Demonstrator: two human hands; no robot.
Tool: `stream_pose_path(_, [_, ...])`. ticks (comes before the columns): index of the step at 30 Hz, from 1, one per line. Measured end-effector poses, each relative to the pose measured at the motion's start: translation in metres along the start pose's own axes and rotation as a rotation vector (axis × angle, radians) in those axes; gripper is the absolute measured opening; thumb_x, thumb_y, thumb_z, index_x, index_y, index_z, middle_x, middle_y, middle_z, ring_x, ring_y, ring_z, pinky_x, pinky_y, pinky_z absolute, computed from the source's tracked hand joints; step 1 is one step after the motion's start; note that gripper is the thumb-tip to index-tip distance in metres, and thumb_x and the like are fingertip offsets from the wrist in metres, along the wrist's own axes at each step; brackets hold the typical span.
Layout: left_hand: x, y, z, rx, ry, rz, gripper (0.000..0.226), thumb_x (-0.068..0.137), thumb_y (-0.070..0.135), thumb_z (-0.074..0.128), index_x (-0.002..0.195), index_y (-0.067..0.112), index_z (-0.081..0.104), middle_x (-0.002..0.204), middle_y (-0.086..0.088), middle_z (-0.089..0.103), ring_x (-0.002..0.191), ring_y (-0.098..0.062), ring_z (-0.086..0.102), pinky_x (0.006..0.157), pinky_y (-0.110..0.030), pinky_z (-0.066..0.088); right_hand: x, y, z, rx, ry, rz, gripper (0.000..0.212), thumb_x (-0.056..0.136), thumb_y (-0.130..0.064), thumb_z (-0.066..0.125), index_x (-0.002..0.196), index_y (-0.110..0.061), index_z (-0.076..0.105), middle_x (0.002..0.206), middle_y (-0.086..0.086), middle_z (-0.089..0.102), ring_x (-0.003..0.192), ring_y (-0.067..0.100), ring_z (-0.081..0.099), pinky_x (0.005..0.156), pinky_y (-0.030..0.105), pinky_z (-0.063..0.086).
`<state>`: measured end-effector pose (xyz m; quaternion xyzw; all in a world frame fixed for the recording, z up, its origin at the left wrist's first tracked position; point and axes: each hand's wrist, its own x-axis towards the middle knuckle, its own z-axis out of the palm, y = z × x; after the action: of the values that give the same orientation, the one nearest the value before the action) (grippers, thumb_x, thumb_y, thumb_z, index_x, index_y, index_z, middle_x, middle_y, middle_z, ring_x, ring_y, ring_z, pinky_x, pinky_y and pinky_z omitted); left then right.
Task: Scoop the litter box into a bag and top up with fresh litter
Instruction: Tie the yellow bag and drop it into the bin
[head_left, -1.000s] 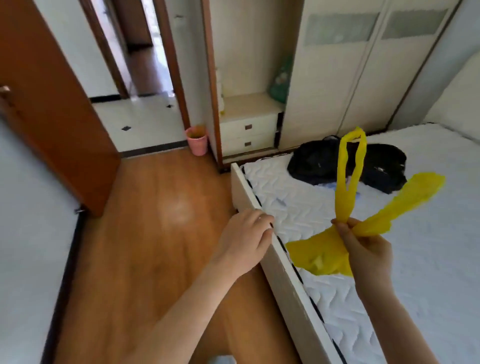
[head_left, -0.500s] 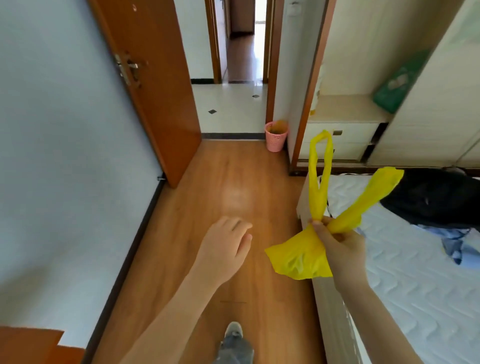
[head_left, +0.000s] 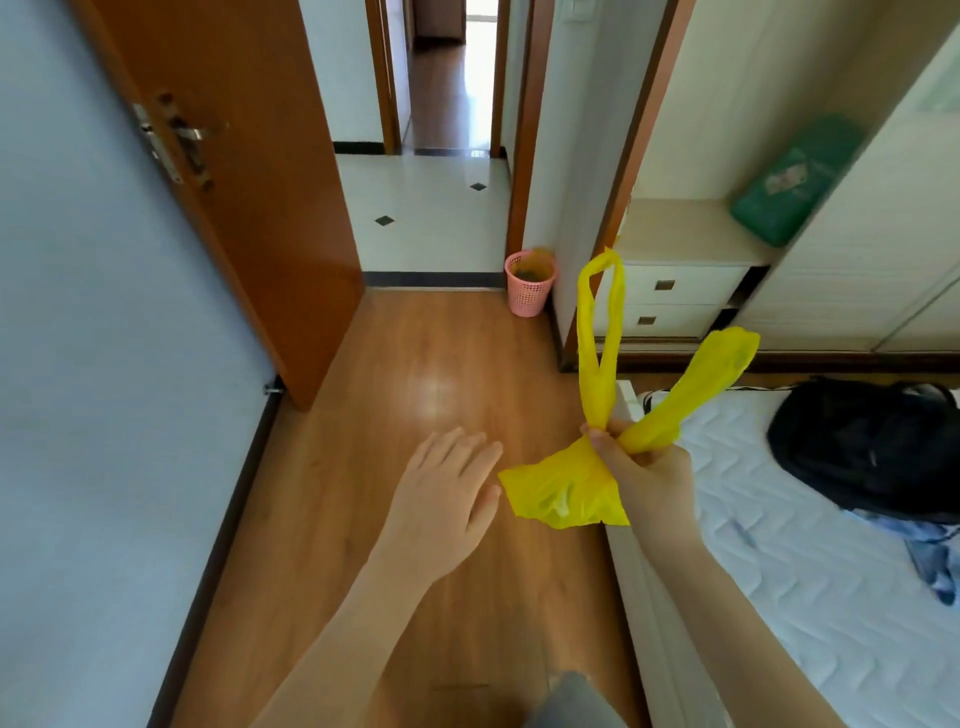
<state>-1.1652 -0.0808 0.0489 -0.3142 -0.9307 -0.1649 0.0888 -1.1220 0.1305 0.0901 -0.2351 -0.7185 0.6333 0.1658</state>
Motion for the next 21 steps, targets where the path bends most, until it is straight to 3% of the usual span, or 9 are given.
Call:
stream_pose_path(2, [0.025, -0.015, 0.011, -0.012, -0.013, -0.011, 0.044, 0.095, 0.038, 0.037, 0.132, 0.021, 0.054, 0.133, 0.001, 0.055, 0.127, -0.021, 0.047, 0.109, -0.040, 0.034, 0.030, 0.003, 0.015, -0.004, -0.028, 0.013, 0.016, 0.085, -0.015, 0.070, 0.100, -0.010, 0.074, 0.081, 0.003, 0.074, 0.075, 0.010, 0.070, 0.067, 0.024, 0.056])
stream_pose_path(7, [0.099, -0.053, 0.045, -0.013, -0.061, -0.053, 0.047, 0.095, 0.040, 0.036, 0.135, 0.021, 0.051, 0.135, 0.000, 0.055, 0.129, -0.023, 0.046, 0.108, -0.041, 0.036, 0.123, 0.017, 0.052, -0.015, -0.079, 0.026, 0.010, 0.084, -0.015, 0.072, 0.089, -0.023, 0.073, 0.071, -0.005, 0.072, 0.070, 0.007, 0.069, 0.064, 0.024, 0.056])
stream_pose_path(10, [0.157, -0.079, 0.061, 0.019, -0.094, -0.084, 0.047, 0.095, 0.040, 0.035, 0.135, 0.021, 0.051, 0.134, -0.001, 0.056, 0.127, -0.024, 0.048, 0.106, -0.041, 0.038, 0.186, 0.015, 0.075, -0.001, -0.110, 0.022, 0.021, 0.084, -0.011, 0.071, 0.077, -0.031, 0.070, 0.066, 0.000, 0.069, 0.065, 0.009, 0.066, 0.061, 0.022, 0.053])
stream_pose_path(11, [0.179, -0.087, 0.062, 0.028, -0.095, -0.098, 0.047, 0.095, 0.040, 0.036, 0.135, 0.021, 0.052, 0.133, -0.001, 0.057, 0.126, -0.024, 0.049, 0.105, -0.041, 0.039, 0.209, 0.012, 0.081, 0.002, -0.119, 0.022, 0.020, 0.084, -0.009, 0.071, 0.076, -0.027, 0.071, 0.066, 0.009, 0.068, 0.064, 0.013, 0.066, 0.059, 0.021, 0.052])
stream_pose_path(13, [0.226, -0.101, 0.059, 0.042, -0.082, -0.133, 0.047, 0.093, 0.040, 0.038, 0.133, 0.020, 0.055, 0.130, -0.002, 0.059, 0.123, -0.024, 0.052, 0.102, -0.041, 0.041, 0.254, 0.006, 0.092, 0.002, -0.145, 0.028, 0.008, 0.084, -0.008, 0.071, 0.078, -0.003, 0.073, 0.075, 0.030, 0.064, 0.069, 0.030, 0.065, 0.057, 0.025, 0.049])
stream_pose_path(15, [0.271, -0.114, 0.053, 0.055, -0.061, -0.161, 0.047, 0.093, 0.039, 0.038, 0.132, 0.018, 0.055, 0.129, -0.002, 0.059, 0.122, -0.024, 0.052, 0.100, -0.040, 0.042, 0.299, 0.002, 0.103, 0.020, -0.152, 0.020, 0.027, 0.084, -0.009, 0.071, 0.083, 0.017, 0.065, 0.082, 0.037, 0.062, 0.076, 0.039, 0.061, 0.060, 0.031, 0.047])
stream_pose_path(17, [0.313, -0.128, 0.049, 0.076, -0.052, -0.184, 0.048, 0.094, 0.039, 0.037, 0.133, 0.019, 0.053, 0.129, -0.002, 0.058, 0.122, -0.024, 0.051, 0.100, -0.039, 0.042, 0.342, -0.006, 0.116, 0.031, -0.159, 0.027, 0.026, 0.083, -0.009, 0.071, 0.082, 0.016, 0.066, 0.081, 0.035, 0.064, 0.073, 0.035, 0.064, 0.060, 0.032, 0.049])
stream_pose_path(19, [0.348, -0.144, 0.049, 0.084, -0.040, -0.202, 0.048, 0.094, 0.039, 0.036, 0.133, 0.018, 0.053, 0.128, -0.001, 0.059, 0.121, -0.023, 0.051, 0.100, -0.038, 0.042, 0.379, -0.016, 0.130, 0.033, -0.181, 0.042, 0.014, 0.083, -0.009, 0.071, 0.080, 0.005, 0.071, 0.079, 0.029, 0.067, 0.062, 0.018, 0.066, 0.059, 0.027, 0.051])
stream_pose_path(21, [0.377, -0.159, 0.055, 0.074, -0.038, -0.217, 0.048, 0.094, 0.038, 0.037, 0.133, 0.017, 0.053, 0.127, -0.001, 0.059, 0.121, -0.023, 0.051, 0.100, -0.038, 0.042, 0.414, -0.019, 0.142, 0.035, -0.188, 0.054, 0.016, 0.084, -0.008, 0.071, 0.083, 0.007, 0.070, 0.078, 0.026, 0.068, 0.059, 0.011, 0.063, 0.059, 0.027, 0.052])
